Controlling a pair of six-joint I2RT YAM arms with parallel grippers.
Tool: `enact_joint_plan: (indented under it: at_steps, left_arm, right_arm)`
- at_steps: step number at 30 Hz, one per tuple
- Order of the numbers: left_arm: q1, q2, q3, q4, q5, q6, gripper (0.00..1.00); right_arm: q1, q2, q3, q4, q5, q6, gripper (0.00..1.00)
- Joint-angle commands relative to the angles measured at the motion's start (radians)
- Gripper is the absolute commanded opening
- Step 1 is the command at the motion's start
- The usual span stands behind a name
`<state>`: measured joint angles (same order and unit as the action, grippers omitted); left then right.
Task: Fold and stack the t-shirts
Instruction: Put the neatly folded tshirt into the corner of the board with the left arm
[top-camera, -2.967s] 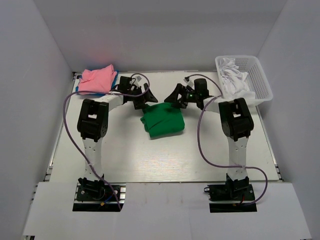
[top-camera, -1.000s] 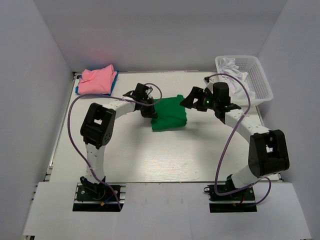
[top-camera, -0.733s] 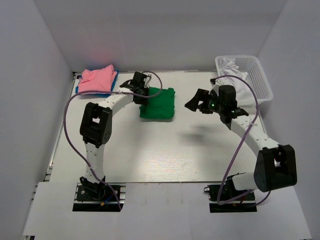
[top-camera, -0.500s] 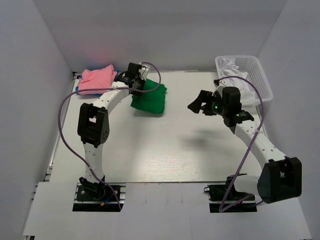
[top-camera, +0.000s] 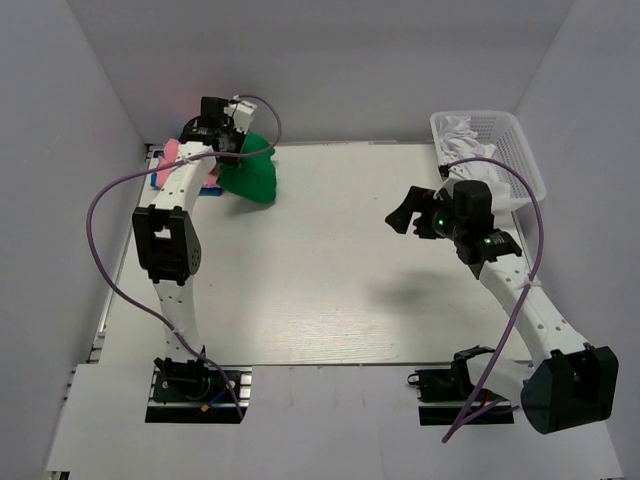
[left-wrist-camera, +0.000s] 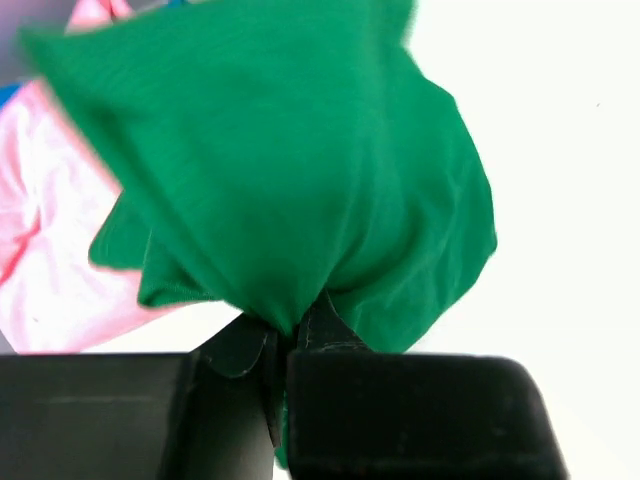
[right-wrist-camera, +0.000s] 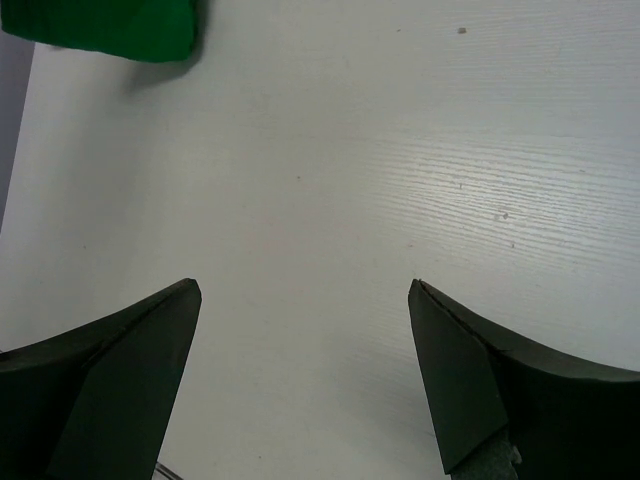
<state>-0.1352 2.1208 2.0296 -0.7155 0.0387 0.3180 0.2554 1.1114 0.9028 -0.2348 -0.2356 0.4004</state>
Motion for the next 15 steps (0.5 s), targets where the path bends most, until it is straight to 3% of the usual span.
enact_joint_plan:
  at_steps: [1,15]
  left_arm:
    - [0.0,0.001,0.052,-0.048,0.105,0.033,0.0]
    - [0.127,0.021,0.184,-0.064,0.207,0.185,0.0]
  right_arm:
    - [-0.001,-0.01,0.024,-0.012,0.022,-0.014,0.9]
    - [-0.001,0.002,0.062,-0.029,0.024,-0.005,0.9]
